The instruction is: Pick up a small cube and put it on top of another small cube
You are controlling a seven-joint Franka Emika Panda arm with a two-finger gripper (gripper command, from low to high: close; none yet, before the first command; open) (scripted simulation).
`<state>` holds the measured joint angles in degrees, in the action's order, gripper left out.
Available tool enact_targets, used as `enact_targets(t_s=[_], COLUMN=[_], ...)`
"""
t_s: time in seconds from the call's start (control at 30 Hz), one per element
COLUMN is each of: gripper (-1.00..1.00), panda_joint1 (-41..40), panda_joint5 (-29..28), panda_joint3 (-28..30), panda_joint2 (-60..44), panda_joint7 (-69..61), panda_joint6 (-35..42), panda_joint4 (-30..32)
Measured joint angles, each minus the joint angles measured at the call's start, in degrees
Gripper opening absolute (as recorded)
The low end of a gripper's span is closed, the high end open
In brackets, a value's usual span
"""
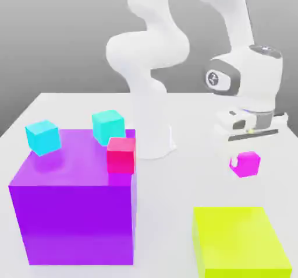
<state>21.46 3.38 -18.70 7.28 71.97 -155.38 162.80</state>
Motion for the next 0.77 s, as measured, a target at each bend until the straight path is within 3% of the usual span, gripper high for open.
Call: enact_targets(t_s=[0.5,0.63,0.67,0.77], gripper=[-1.0,-1.0,1.0,1.0], panda_joint1=[-23.6,-25.1,-25.2,-25.2], panda_joint5=[-4.3,-4.5,-4.5,-4.5], panda_joint3=[20.5,21.8,21.9,21.9], panda_joint2=[17.0,15.0,14.3,14.3], panda_joint7=[2.3,2.3,2.3,2.3], panda_joint6=[37.5,32.1,30.4,30.4], panda_joint4=[-20.7,-17.3,-16.3,-16.3])
